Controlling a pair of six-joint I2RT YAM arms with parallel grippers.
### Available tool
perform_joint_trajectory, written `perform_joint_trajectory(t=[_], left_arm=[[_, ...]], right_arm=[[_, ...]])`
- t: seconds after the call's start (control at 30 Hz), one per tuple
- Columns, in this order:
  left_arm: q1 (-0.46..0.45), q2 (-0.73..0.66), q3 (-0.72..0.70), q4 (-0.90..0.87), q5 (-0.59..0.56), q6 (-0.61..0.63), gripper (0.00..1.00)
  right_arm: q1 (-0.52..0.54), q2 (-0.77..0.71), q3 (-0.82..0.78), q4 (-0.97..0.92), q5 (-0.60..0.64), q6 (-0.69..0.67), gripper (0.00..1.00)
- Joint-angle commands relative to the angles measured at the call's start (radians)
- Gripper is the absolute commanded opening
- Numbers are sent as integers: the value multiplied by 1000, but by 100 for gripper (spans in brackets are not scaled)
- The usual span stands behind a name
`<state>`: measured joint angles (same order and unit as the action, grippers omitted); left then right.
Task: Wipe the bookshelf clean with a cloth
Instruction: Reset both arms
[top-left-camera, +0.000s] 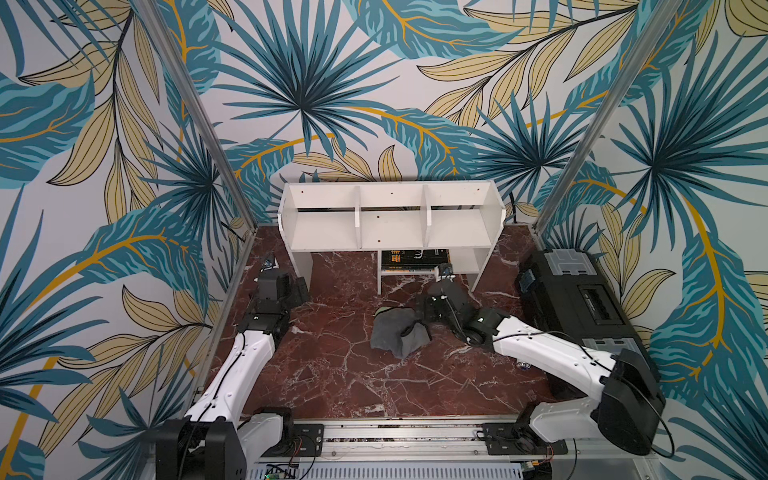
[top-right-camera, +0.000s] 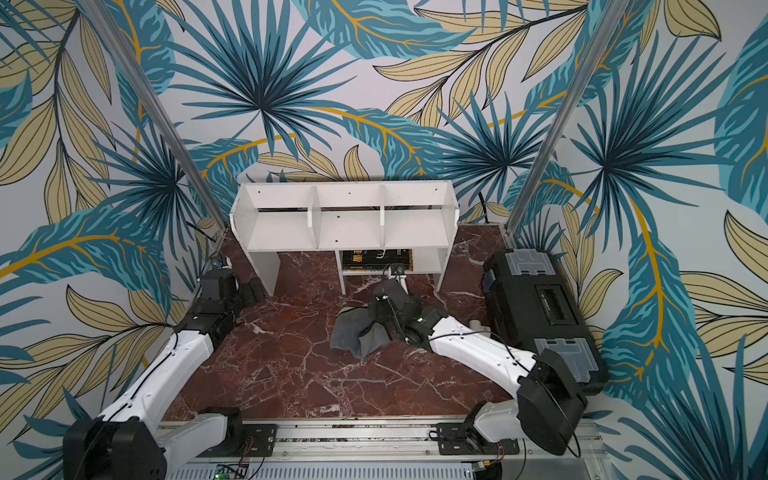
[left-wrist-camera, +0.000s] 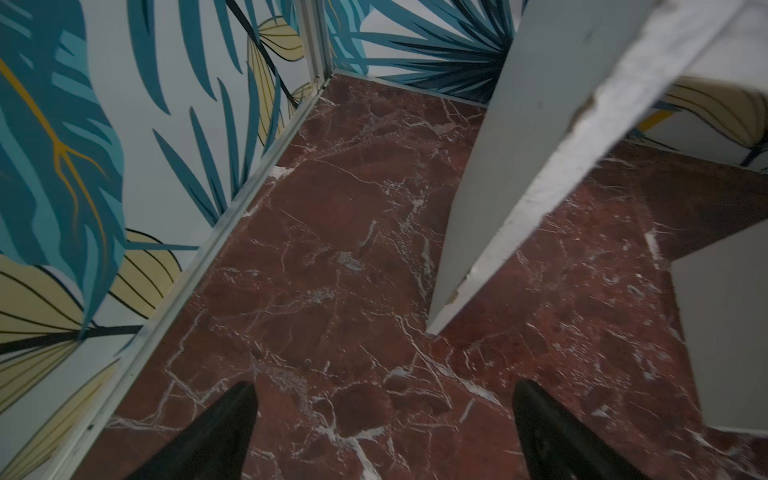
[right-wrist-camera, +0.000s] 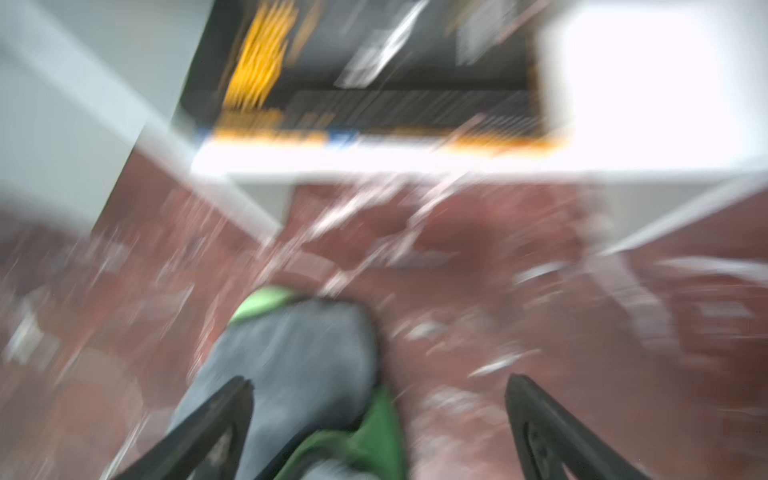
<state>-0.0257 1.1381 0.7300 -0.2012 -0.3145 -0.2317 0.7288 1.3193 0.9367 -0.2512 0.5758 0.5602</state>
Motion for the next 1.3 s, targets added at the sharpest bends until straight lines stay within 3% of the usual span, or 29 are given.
perform_joint_trajectory(t=[0.0,0.07,0.1,0.2,0.27,0.37,0.4,0.43,0.5,0.53,0.57,0.6,0.63,0.67,0.7,0.77,0.87,0.93,1.27], left_arm=[[-1,65,-24,223,-133,151,100],[6,93,-124,414,-94,176,100],[6,109,-164,487,-87,171,100],[7,172,-243,657,-64,138,100],[9,230,-251,721,-27,136,100],[13,286,-274,838,-39,128,100],[3,296,-268,838,-42,140,100],[-14,301,-251,811,-30,161,100],[-71,347,-286,940,-16,252,100],[-80,356,-333,1011,-9,253,100],[-74,414,-388,1220,-24,253,100],[-56,443,-406,1289,3,260,100],[-48,407,-387,1189,18,241,100],[-44,358,-356,1043,28,221,100],[-43,376,-361,1097,25,230,100],[-49,414,-382,1187,17,241,100],[-50,367,-340,1031,26,235,100],[-62,390,-353,1094,7,252,100],[-62,377,-342,1053,11,248,100]], right_arm=[[-43,-37,-85,8,523,-36,99],[-92,19,-184,289,676,-322,99],[-138,49,-186,320,686,-379,99],[-331,83,-154,210,648,-202,99],[-436,49,-300,521,451,-343,99],[-570,61,-478,873,35,-459,99],[-584,48,-471,849,-26,-466,99],[-598,68,-513,990,-100,-526,99],[-667,196,-570,1203,-303,-527,99],[-675,231,-593,1302,-342,-546,100],[-688,174,-563,1130,-379,-517,99],[-691,179,-553,1129,-389,-519,99],[-691,217,-566,1229,-376,-536,100],[-692,199,-555,1171,-336,-508,99],[-692,178,-538,1096,-325,-489,99],[-691,201,-557,1178,-330,-514,100],[-692,189,-548,1142,-330,-505,99],[-692,184,-544,1126,-330,-502,100],[-692,189,-541,1126,-332,-504,99]])
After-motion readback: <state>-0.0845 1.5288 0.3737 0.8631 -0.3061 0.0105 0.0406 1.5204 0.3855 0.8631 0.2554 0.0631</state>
